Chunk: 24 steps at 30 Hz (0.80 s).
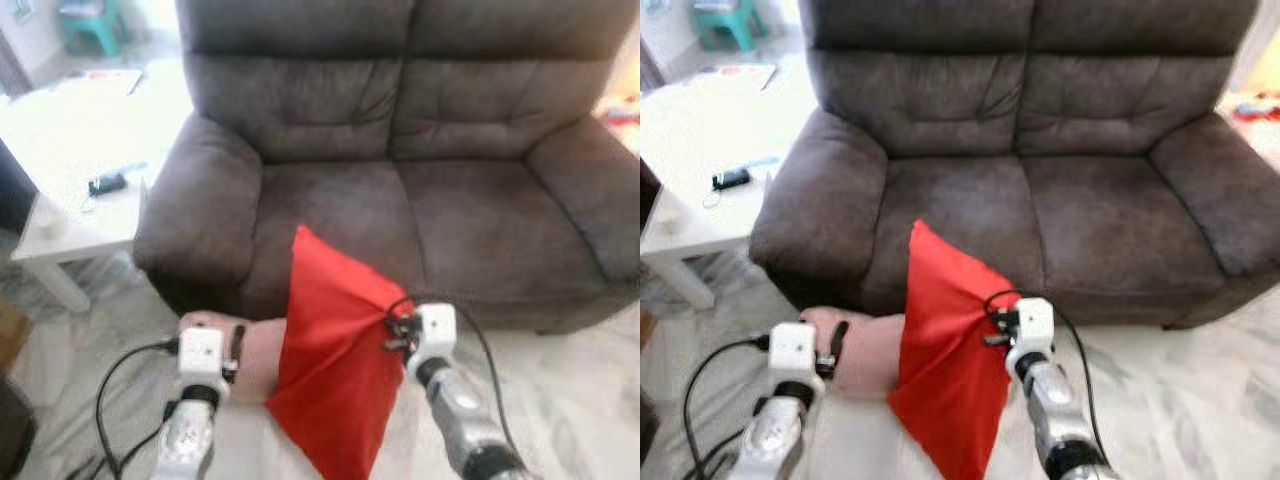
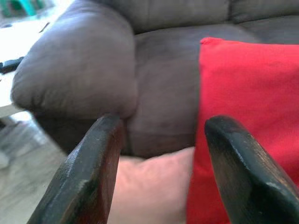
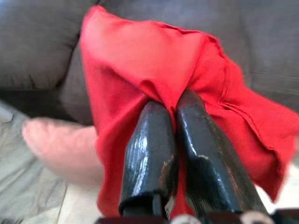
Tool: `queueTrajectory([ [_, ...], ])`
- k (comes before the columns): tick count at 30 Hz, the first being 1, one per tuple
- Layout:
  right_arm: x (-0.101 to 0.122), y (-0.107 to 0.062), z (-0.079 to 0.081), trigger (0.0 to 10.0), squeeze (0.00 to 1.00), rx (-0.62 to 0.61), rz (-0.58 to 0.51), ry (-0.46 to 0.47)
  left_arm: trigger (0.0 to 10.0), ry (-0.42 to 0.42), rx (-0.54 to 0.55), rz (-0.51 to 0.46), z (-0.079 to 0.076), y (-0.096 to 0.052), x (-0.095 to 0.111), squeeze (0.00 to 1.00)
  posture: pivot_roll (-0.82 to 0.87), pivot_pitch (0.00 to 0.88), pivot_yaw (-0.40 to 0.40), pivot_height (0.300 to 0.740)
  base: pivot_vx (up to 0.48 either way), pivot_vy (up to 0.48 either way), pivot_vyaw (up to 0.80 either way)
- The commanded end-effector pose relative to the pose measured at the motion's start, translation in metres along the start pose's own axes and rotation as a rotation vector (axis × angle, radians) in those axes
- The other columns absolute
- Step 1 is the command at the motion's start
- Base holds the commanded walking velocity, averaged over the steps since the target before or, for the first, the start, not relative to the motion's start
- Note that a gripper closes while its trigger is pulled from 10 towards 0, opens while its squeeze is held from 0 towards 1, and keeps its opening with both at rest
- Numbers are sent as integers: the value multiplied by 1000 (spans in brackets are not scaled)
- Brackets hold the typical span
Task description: Move the pillow to the sofa from floor
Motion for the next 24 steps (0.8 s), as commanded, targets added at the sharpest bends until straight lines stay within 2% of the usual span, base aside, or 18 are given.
queueTrajectory([
  [1,33,10,14,10000,0,45,-131,-20,10000,19,20,28,9,-5,-9,0,93,48,-23,740,0,0,0],
  [6,39,10,6,10000,0,-1,-147,-38,10000,21,22,28,9,-5,-9,0,93,49,-22,740,0,0,0],
  [10,49,9,-10,10000,0,-87,-162,-71,10000,23,23,28,9,-4,-9,0,92,50,-21,740,0,0,0],
  [12,58,8,-22,10000,0,-157,-177,-135,10000,24,23,29,10,-5,-9,0,91,51,-21,740,0,0,0],
  [13,58,8,-22,10000,0,-157,-177,-135,10000,24,23,29,10,-5,-9,0,91,51,-21,740,0,0,0],
  [15,70,5,-35,10000,0,-237,-204,-199,10000,25,25,30,10,-5,-9,0,91,53,-21,740,0,0,0],
  [18,81,3,-46,10000,0,-308,-219,-269,10000,25,27,30,10,-5,-9,0,91,54,-21,740,0,0,0],
  [22,96,-4,-65,10000,0,-426,-258,-280,10000,26,29,31,11,-5,-9,0,92,55,-20,740,0,0,0],
  [24,102,-11,-80,10000,0,-515,-268,-301,10000,27,31,31,11,-5,-9,0,92,55,-21,740,0,0,0],
])
Point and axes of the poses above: a point about 5 cm out from each wrist's last joint towards the gripper, its own y axis pointing out of the wrist towards the gripper, its own x axis along the axis of the wrist's last joint, z = x × y, the point moved 3 cm from there along y, pointing out of the wrist towards the gripper, and after that the axes turned 14 degrees about y, right-handed, at the moved point
